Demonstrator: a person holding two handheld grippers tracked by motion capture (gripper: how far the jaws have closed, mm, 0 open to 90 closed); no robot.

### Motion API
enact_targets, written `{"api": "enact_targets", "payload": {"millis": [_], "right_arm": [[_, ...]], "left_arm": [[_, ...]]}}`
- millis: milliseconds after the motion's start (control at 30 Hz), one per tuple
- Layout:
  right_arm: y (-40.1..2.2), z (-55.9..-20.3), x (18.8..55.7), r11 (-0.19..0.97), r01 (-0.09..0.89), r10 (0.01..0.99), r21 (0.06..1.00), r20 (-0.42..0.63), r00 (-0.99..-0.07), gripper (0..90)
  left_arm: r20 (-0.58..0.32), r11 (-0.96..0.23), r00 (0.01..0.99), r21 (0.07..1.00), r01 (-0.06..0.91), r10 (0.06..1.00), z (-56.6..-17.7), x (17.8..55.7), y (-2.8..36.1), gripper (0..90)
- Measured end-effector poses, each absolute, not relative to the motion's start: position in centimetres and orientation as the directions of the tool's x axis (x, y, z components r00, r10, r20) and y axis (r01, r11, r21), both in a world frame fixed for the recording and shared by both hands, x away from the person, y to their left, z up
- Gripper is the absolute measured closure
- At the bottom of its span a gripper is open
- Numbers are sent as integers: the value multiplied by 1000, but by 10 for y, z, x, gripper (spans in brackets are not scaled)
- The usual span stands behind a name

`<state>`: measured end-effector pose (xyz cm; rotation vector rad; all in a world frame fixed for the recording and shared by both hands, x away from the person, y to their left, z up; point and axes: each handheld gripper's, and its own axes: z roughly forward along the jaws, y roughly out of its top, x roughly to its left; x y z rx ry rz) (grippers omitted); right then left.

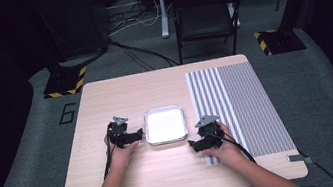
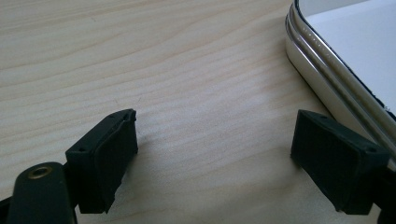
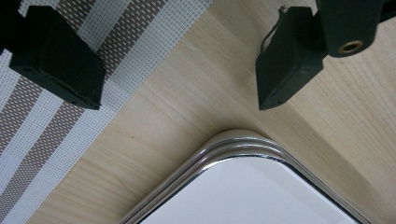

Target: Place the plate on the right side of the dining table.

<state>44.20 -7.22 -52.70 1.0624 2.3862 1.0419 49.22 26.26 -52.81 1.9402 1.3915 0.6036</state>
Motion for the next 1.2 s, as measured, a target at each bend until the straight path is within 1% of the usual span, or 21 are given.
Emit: {"api": "enact_targets", "payload": {"millis": [100,133,167,200,233,267,300,333,367,400,433,533,600,767,833,900,933,1033,1100,1133,1200], "right_arm": [[-71,-527,439,439,518,762,734,0,-647,157],[-70,-526,437,436,527,770,729,1,-638,158],[-70,-526,437,436,527,770,729,1,-638,158],[-69,-526,437,432,531,774,729,3,-634,164],[-68,-525,436,429,534,780,729,-1,-626,204],[-68,-525,436,429,534,780,729,-1,-626,204],[-69,-523,438,408,548,797,730,8,-604,284],[-69,-523,438,408,548,797,730,8,-604,284],[-70,-522,438,394,557,803,731,22,-596,323],[-73,-519,439,368,578,807,728,59,-588,385],[-74,-518,439,361,580,807,730,68,-587,397],[-75,-516,440,356,585,806,728,78,-587,409],[-76,-516,442,351,607,801,713,106,-589,427],[-76,-513,443,342,621,797,705,133,-590,434],[-77,-510,444,322,635,810,702,144,-569,434],[-78,-509,445,315,631,811,709,145,-567,441],[-80,-506,445,301,630,816,716,150,-559,461],[-82,-503,447,288,626,816,725,156,-557,472],[-83,-500,450,274,632,816,725,173,-552,473],[-82,-497,452,270,641,811,718,189,-554,502],[-81,-494,452,279,625,808,729,174,-563,525]], "left_arm": [[-10,-208,321,743,637,947,-528,493,262,154],[-11,-206,320,743,637,947,-528,493,263,182],[-13,-204,319,744,637,948,-527,493,263,182],[-12,-204,317,742,639,948,-526,493,264,200],[-14,-203,316,739,643,949,-525,493,265,268],[-15,-200,311,736,647,950,-524,492,266,268],[-14,-204,311,727,656,950,-523,491,267,319],[-16,-201,307,724,659,951,-522,491,267,319],[-9,-210,310,717,664,951,-521,490,267,334],[-13,-211,312,708,674,950,-519,489,267,356],[-13,-211,312,708,674,950,-519,489,267,366],[-8,-215,309,701,680,951,-516,487,266,380],[-10,-213,308,701,681,951,-514,485,265,394],[4,-223,310,704,674,951,-509,481,264,394],[0,-223,313,701,678,950,-508,479,264,394],[-23,-207,313,703,680,949,-506,477,264,395],[-31,-203,314,703,681,949,-505,477,265,405],[-70,-185,329,708,682,942,-501,473,266,419],[-78,-184,337,711,679,938,-499,471,266,432],[-85,-182,341,713,677,936,-498,470,266,458],[-104,-169,347,723,670,932,-494,468,266,475]]}}
